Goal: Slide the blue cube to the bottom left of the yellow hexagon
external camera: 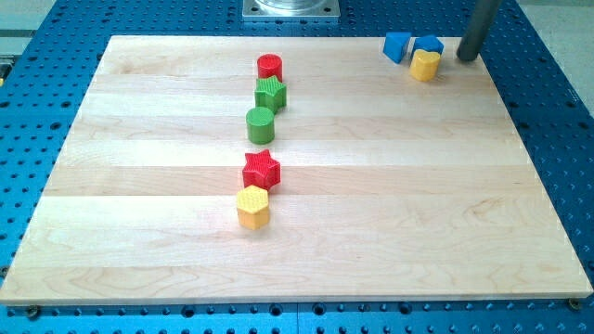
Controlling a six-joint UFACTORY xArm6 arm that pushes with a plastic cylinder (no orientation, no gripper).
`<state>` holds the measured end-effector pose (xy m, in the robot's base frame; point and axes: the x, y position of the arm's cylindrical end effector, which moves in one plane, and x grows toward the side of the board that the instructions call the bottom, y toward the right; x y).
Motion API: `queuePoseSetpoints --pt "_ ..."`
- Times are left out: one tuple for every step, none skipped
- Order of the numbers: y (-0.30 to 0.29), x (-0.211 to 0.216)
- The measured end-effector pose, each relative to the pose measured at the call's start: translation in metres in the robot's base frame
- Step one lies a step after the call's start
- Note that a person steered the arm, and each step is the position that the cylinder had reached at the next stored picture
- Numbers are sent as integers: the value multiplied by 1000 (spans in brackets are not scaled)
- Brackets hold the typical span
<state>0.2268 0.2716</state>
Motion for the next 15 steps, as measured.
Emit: queuePoseSetpoints --pt "-30 -5" --pt "-81 -5" --pt "-98 -6" --pt "-107 -15" --pt "-187 -14" --pt "-227 -14" --pt "-260 -14" --pt "-256 -15" --pt "-267 -15" --pt "-278 -15" --pt "-197 -15" --pt "-123 -13" --pt "-127 30" --pt "-127 39" --pt "-114 40"
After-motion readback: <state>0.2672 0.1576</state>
